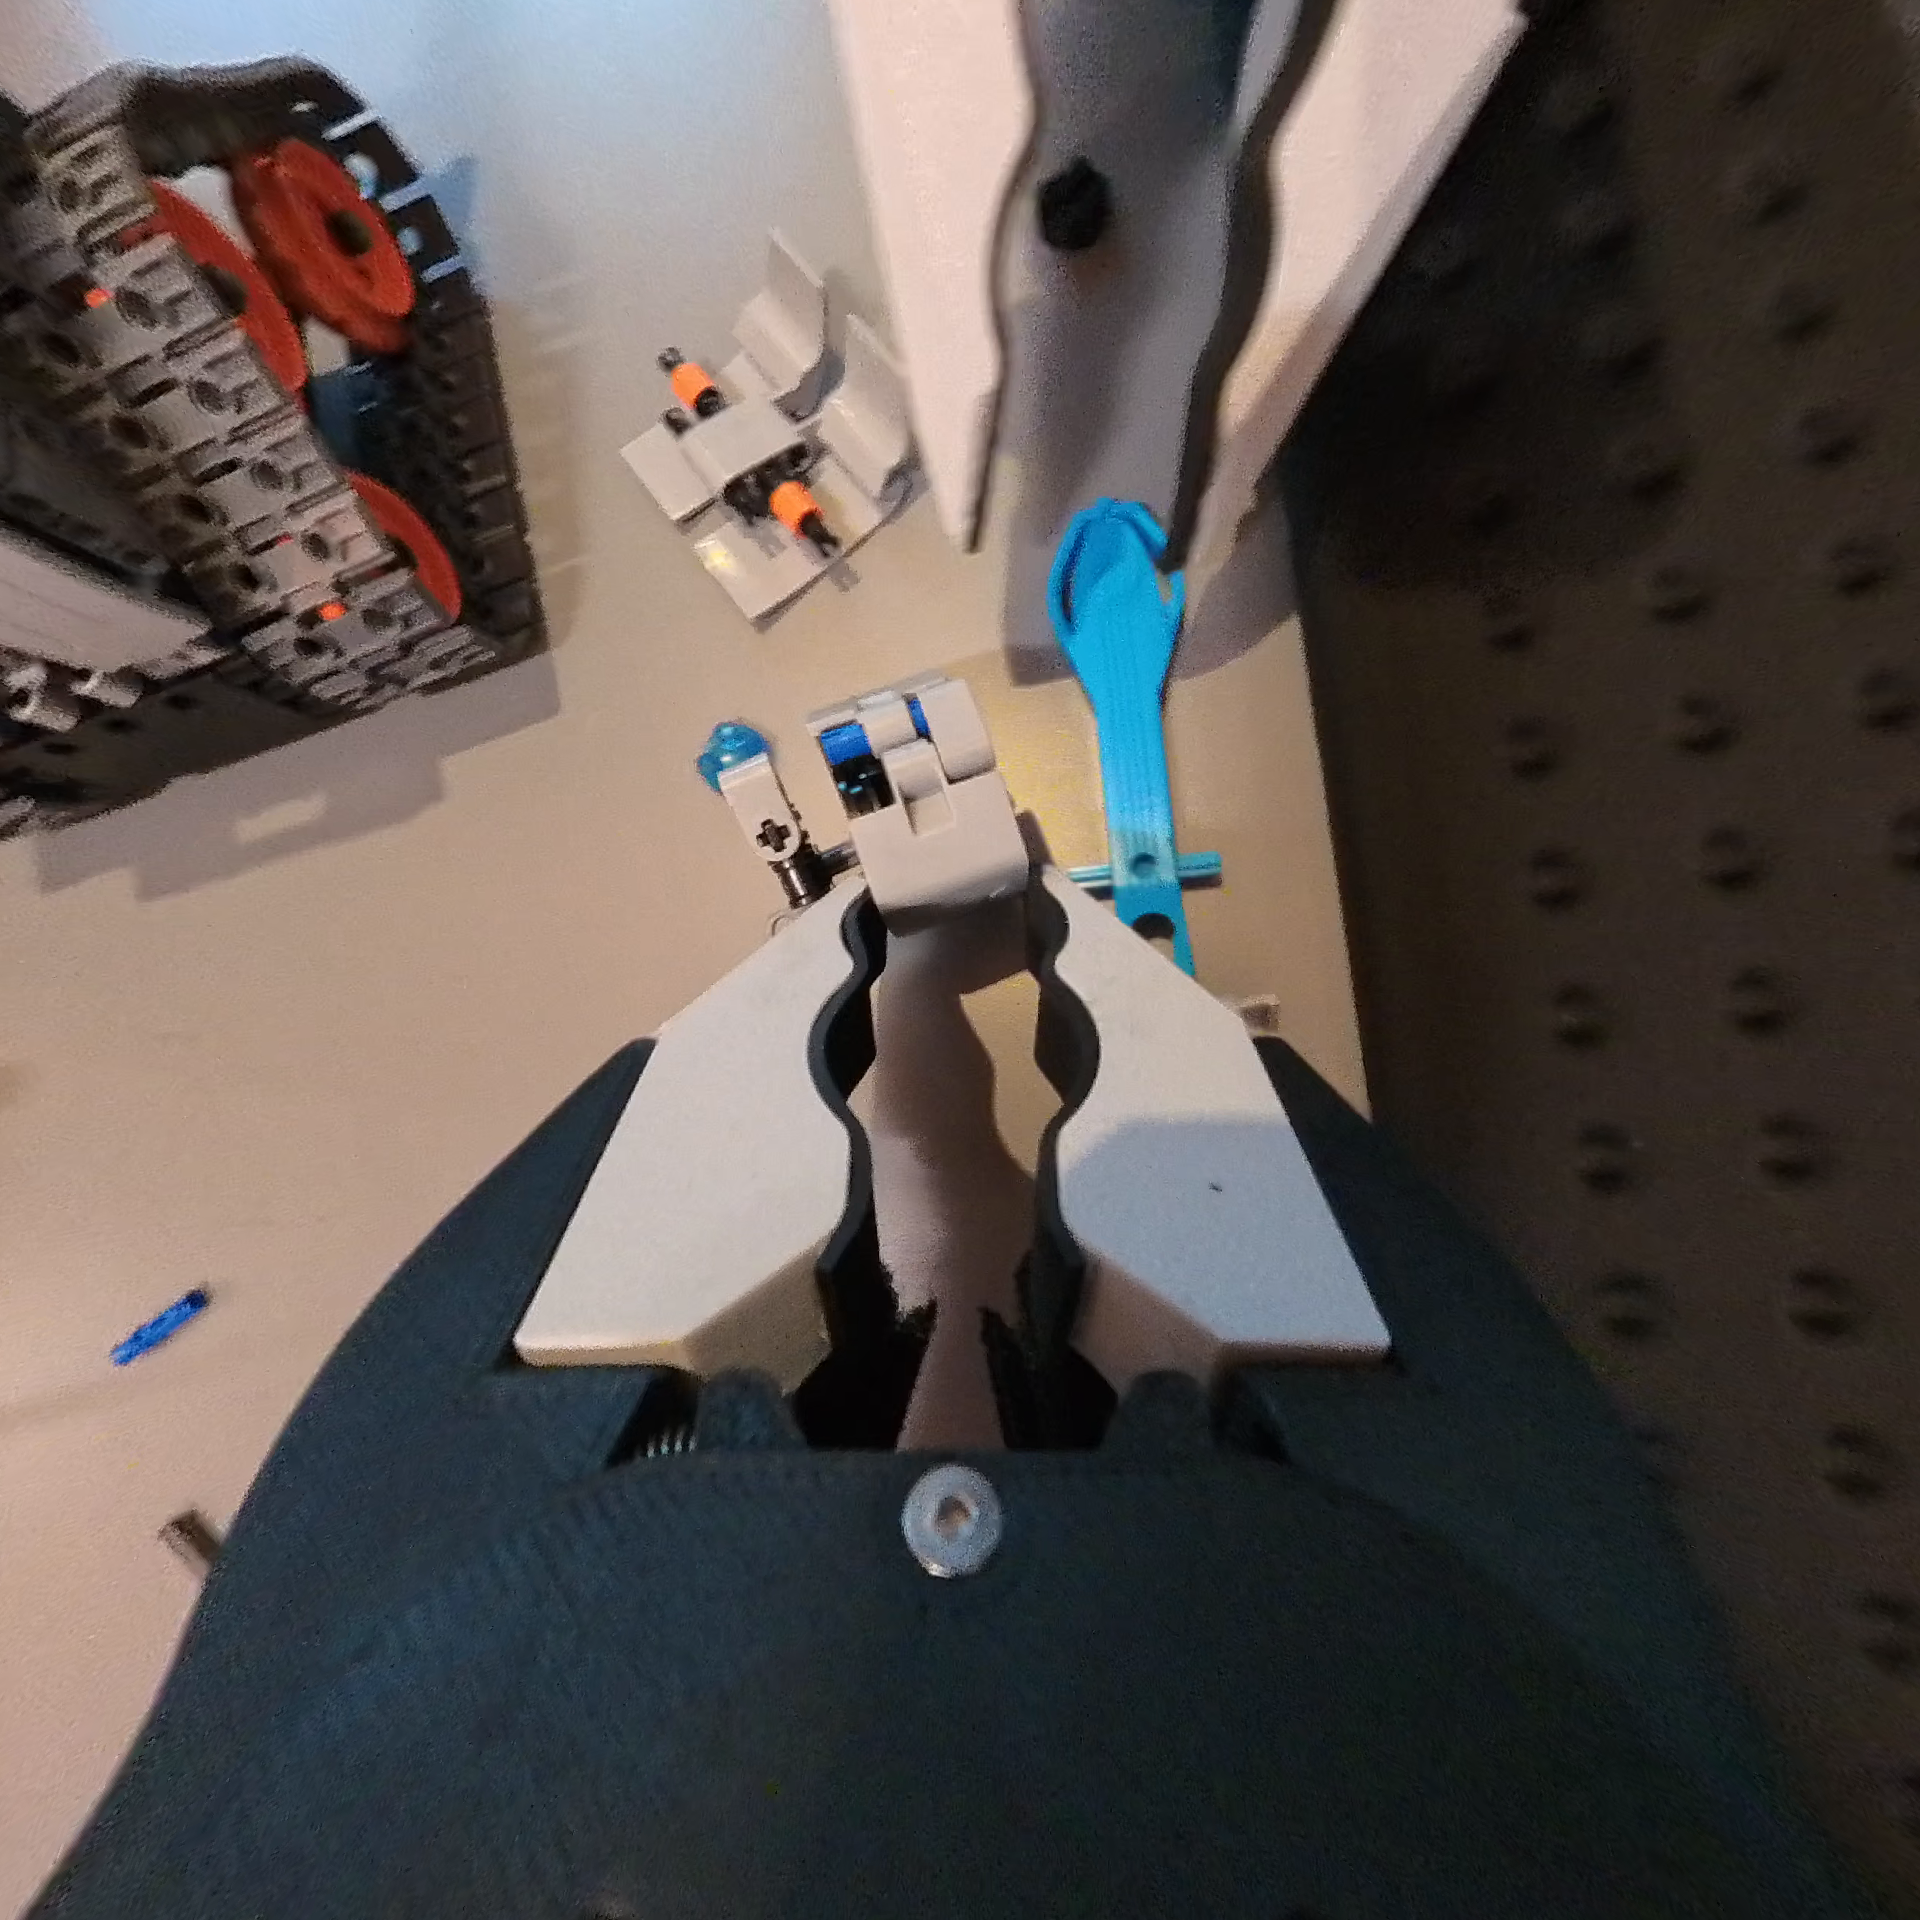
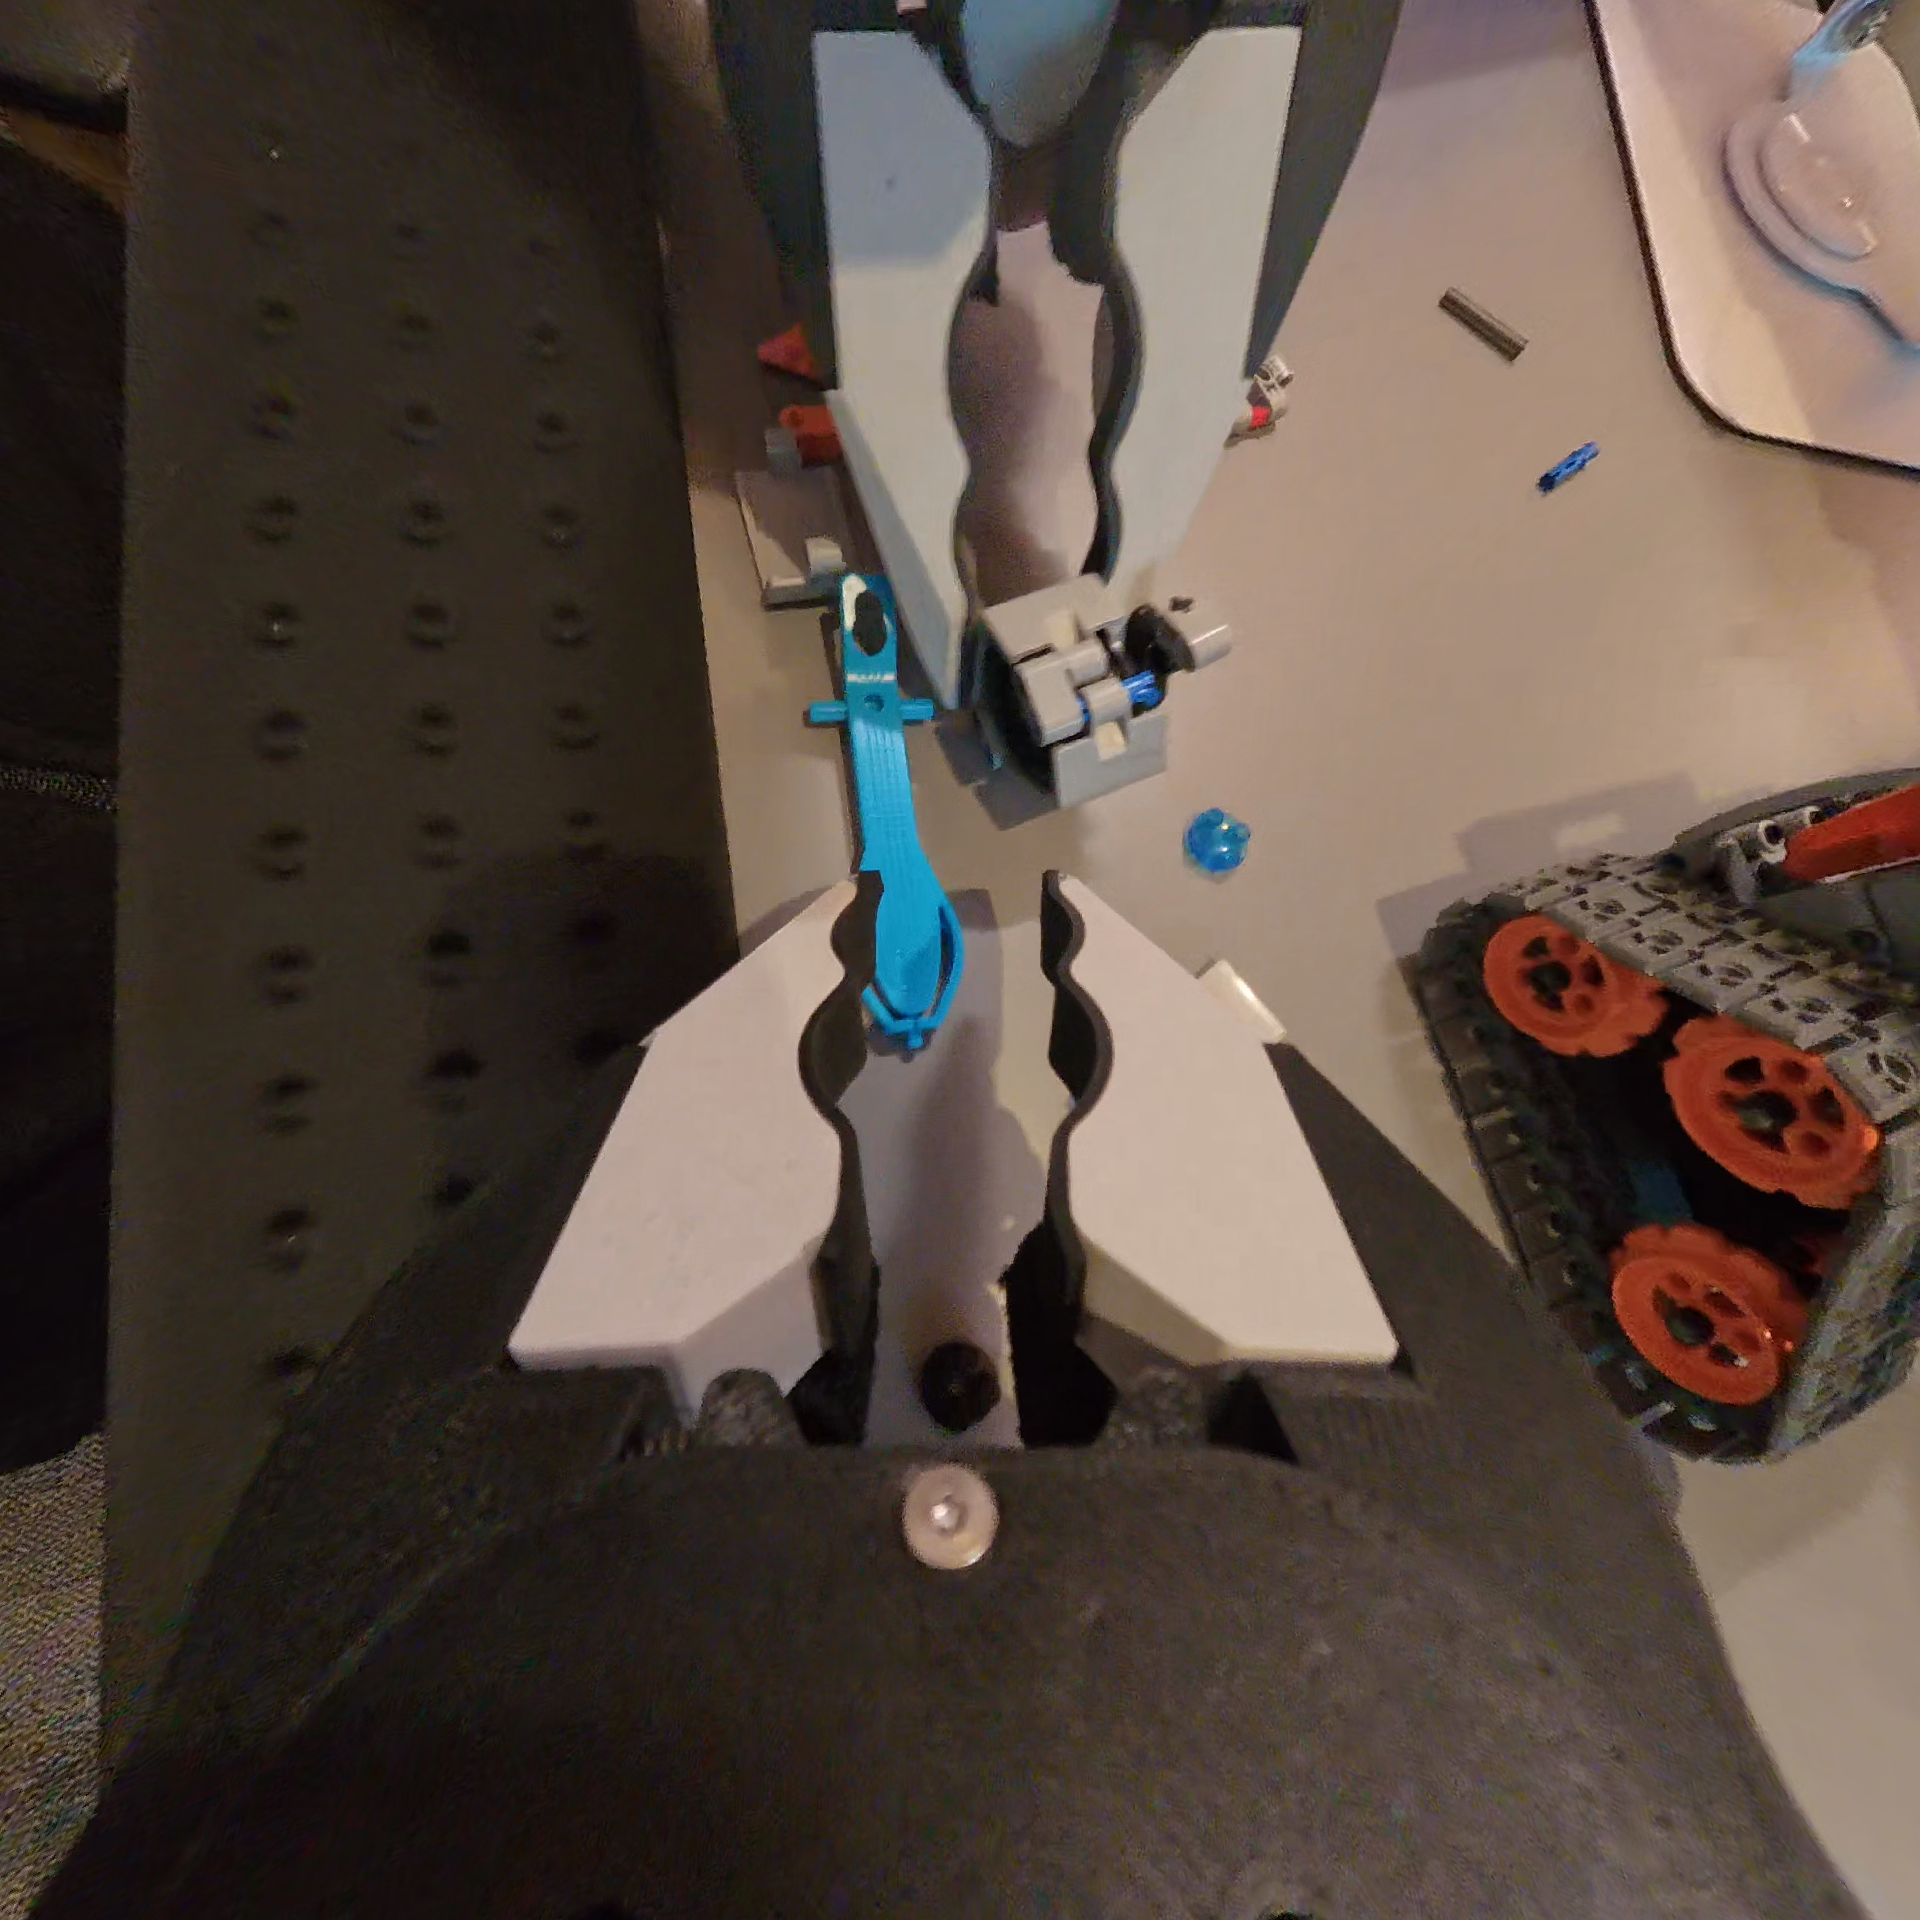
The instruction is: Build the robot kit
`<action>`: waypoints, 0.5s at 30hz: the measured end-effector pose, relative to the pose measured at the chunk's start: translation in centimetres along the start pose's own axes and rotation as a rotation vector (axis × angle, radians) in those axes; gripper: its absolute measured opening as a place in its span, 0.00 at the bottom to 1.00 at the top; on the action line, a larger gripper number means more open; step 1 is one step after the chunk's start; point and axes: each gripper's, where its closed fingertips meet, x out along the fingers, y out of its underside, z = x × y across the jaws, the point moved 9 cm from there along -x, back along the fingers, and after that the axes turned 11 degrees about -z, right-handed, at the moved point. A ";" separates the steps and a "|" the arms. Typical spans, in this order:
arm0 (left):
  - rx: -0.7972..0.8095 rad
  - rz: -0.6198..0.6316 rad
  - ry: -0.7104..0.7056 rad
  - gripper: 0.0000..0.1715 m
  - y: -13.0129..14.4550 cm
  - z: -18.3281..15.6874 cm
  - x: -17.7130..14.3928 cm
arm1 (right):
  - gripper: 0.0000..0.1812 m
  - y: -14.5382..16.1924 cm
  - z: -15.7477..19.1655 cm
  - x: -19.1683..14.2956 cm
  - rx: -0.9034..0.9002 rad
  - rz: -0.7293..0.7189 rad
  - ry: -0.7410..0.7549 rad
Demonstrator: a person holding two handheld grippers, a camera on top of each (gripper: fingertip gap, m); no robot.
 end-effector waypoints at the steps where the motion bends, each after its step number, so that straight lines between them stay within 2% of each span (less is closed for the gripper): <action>1: 0.018 -0.015 0.021 0.14 0.0 -0.2 0.0 | 0.17 -0.1 -0.3 0.2 0.003 -0.002 0.006; 8: 0.065 -0.040 0.100 0.12 0.6 -0.6 0.4 | 0.18 -1.1 -1.6 2.6 -0.099 0.066 -0.026; 10: 0.082 -0.046 0.098 0.10 0.7 -0.5 0.4 | 0.14 -1.2 -2.2 2.8 -0.106 0.066 -0.046; 15: 0.064 -0.060 0.083 0.11 0.8 -0.3 0.4 | 0.12 -1.2 -2.8 2.6 -0.097 0.051 -0.064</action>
